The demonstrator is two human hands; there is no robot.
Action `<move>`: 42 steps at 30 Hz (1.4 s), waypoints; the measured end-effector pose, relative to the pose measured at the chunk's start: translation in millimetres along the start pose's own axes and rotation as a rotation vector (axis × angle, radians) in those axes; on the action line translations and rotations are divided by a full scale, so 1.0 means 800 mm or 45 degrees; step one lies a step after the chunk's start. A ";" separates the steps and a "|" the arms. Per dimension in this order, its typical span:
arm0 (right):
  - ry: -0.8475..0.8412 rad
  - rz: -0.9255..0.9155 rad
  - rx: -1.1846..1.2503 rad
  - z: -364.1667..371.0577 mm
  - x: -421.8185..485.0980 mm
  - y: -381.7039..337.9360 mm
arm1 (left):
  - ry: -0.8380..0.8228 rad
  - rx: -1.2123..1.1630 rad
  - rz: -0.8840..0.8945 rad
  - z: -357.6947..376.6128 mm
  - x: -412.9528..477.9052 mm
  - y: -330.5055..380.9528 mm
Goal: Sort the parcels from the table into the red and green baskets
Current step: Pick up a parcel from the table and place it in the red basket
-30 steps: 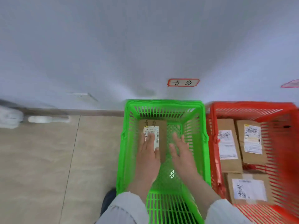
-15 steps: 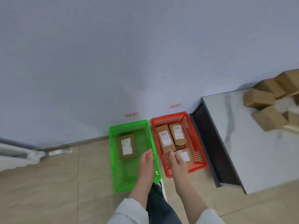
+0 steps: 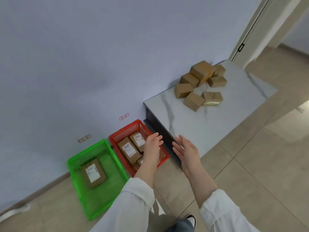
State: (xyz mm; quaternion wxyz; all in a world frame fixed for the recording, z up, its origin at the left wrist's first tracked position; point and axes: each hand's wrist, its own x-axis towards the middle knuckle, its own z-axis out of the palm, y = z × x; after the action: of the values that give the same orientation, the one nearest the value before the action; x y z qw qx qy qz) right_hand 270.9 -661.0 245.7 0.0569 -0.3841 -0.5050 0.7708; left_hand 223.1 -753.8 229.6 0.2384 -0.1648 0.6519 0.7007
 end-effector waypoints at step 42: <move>0.251 -0.006 0.100 -0.443 0.503 -0.429 | -0.151 0.159 -0.033 0.723 0.287 0.084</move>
State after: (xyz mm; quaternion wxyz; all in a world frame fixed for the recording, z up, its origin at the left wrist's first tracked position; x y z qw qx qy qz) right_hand 117.4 -43.5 243.7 0.1231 -0.4543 -0.4671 0.7485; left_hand 41.2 -154.8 216.5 0.2955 -0.1163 0.6769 0.6640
